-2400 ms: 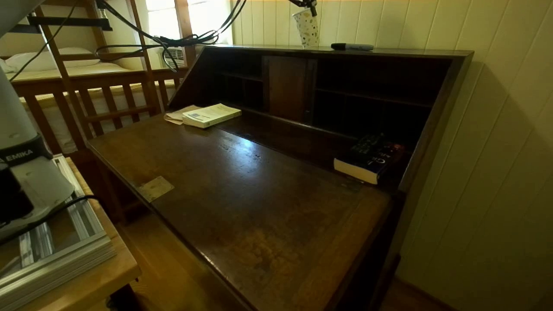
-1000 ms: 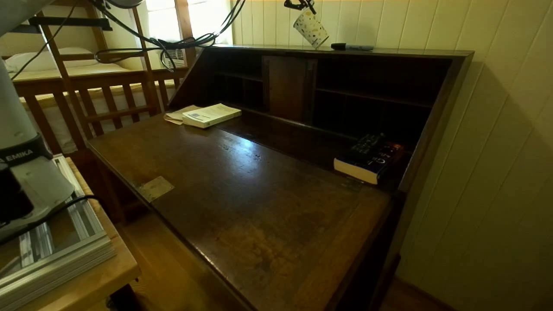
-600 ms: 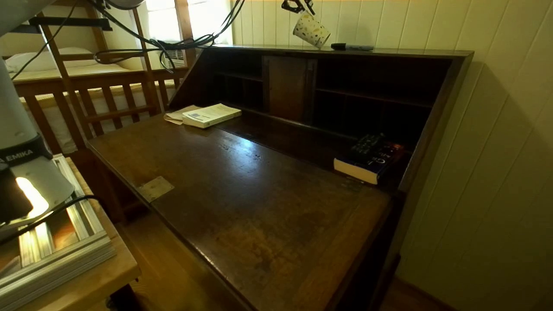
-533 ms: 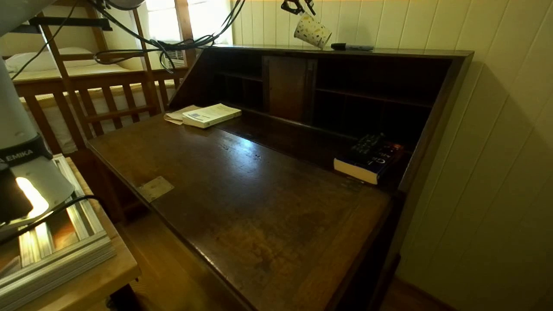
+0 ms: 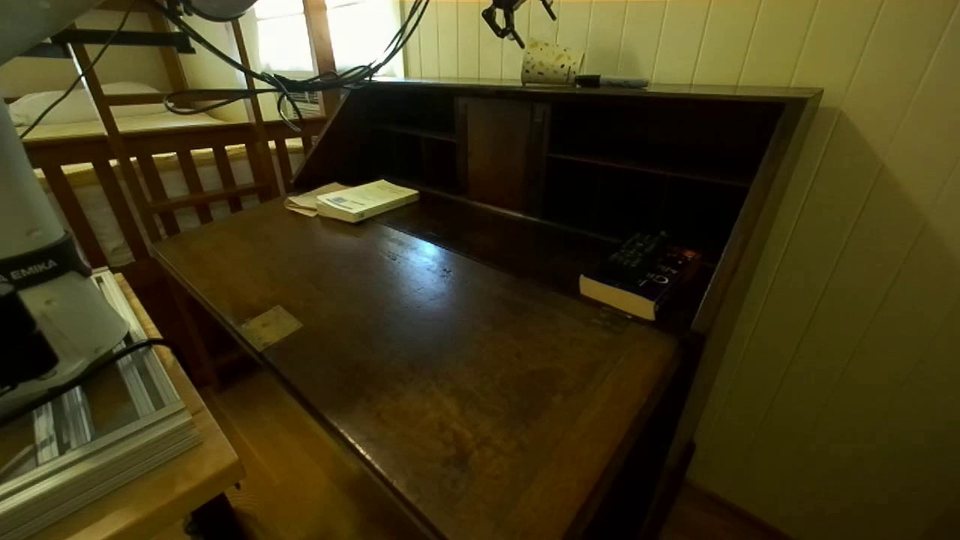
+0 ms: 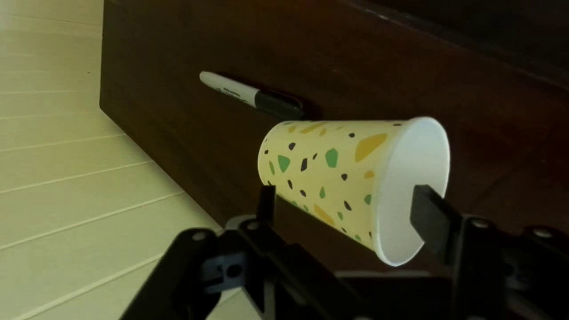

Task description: Take the marker out of the coffee cup then place the coffee cup upside down.

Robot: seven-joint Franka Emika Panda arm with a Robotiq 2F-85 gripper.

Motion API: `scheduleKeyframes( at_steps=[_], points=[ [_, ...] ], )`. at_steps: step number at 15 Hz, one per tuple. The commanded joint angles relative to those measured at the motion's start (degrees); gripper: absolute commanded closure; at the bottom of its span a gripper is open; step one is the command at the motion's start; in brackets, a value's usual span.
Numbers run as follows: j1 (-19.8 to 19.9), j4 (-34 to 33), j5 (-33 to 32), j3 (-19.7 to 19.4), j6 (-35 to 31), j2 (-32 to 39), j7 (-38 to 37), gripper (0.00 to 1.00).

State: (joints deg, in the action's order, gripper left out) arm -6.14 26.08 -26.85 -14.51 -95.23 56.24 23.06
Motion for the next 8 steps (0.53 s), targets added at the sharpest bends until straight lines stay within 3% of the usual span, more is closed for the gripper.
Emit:
scheduleKeyframes(
  at_steps=[1, 8],
  points=[
    [0.3, -0.7, 1.1, 1.0, -0.8, -0.1, -0.4, 0.00],
    [2.5, 0.2, 9.2, 5.2, 2.1, -3.7, -10.3, 0.00]
  ],
)
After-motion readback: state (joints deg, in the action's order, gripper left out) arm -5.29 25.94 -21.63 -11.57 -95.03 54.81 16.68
